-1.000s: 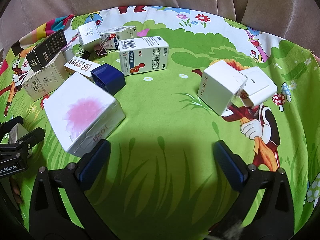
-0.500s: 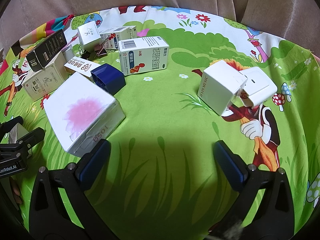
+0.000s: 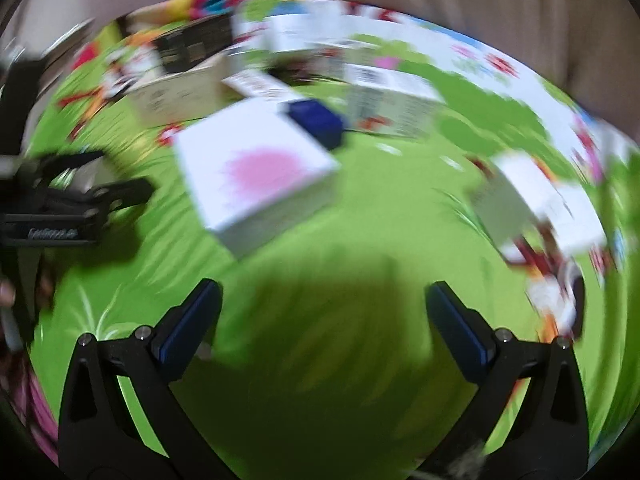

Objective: Organize rigid objects
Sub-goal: 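Grasp the small white box with the left tool while the right grasps the pink-flower box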

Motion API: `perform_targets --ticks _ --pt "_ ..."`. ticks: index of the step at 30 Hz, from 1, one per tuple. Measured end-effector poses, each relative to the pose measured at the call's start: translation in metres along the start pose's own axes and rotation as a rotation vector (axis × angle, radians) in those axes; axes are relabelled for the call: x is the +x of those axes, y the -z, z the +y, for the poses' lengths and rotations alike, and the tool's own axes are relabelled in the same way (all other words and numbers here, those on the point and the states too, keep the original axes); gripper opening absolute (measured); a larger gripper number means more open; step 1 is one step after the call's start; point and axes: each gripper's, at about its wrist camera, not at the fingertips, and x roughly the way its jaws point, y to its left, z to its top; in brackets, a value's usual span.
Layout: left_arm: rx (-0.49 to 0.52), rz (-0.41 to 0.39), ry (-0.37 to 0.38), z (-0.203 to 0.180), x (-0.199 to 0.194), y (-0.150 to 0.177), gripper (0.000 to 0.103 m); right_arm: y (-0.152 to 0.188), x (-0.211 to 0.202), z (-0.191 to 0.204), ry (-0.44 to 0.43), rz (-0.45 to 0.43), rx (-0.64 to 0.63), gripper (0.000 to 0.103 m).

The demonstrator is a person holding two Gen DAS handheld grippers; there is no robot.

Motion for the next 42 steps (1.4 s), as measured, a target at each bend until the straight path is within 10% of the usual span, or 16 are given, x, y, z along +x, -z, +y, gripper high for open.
perform_targets --ticks 9,12,19,26,29,32,38,39,40,42 --pt "-0.01 0.001 -0.003 0.003 0.0 0.001 0.103 -0.058 0.041 0.023 -0.116 0.012 -0.16 0.1" --pt "0.035 0.014 0.029 0.006 -0.002 0.003 0.103 -0.042 0.022 0.022 -0.092 -0.033 -0.13 0.069" --pt "0.18 0.017 0.117 0.026 0.004 -0.006 0.103 0.03 -0.029 0.017 -0.021 -0.066 -0.044 0.07" --pt "0.366 0.044 0.16 0.037 0.039 -0.063 0.103 0.03 -0.03 0.017 -0.024 -0.062 -0.023 0.072" --pt "0.281 0.098 0.222 0.045 0.031 -0.064 0.098 0.031 -0.029 0.019 -0.021 -0.062 -0.024 0.072" --pt "0.105 -0.012 0.386 0.064 -0.012 -0.04 0.099 0.032 -0.03 0.019 -0.021 -0.062 -0.023 0.072" --pt "0.063 0.007 0.319 0.063 -0.019 0.004 0.097 0.031 -0.03 0.02 -0.016 -0.062 -0.024 0.073" --pt "0.081 0.01 0.298 0.059 -0.018 0.007 0.089 0.031 -0.031 0.02 -0.014 -0.062 -0.024 0.072" --pt "0.123 -0.022 0.229 0.052 -0.021 0.011 0.053 0.031 -0.031 0.02 -0.01 -0.062 -0.024 0.072" --pt "0.125 -0.037 0.205 0.047 -0.025 0.015 0.046 0.032 -0.031 0.021 0.002 -0.063 -0.021 0.071"
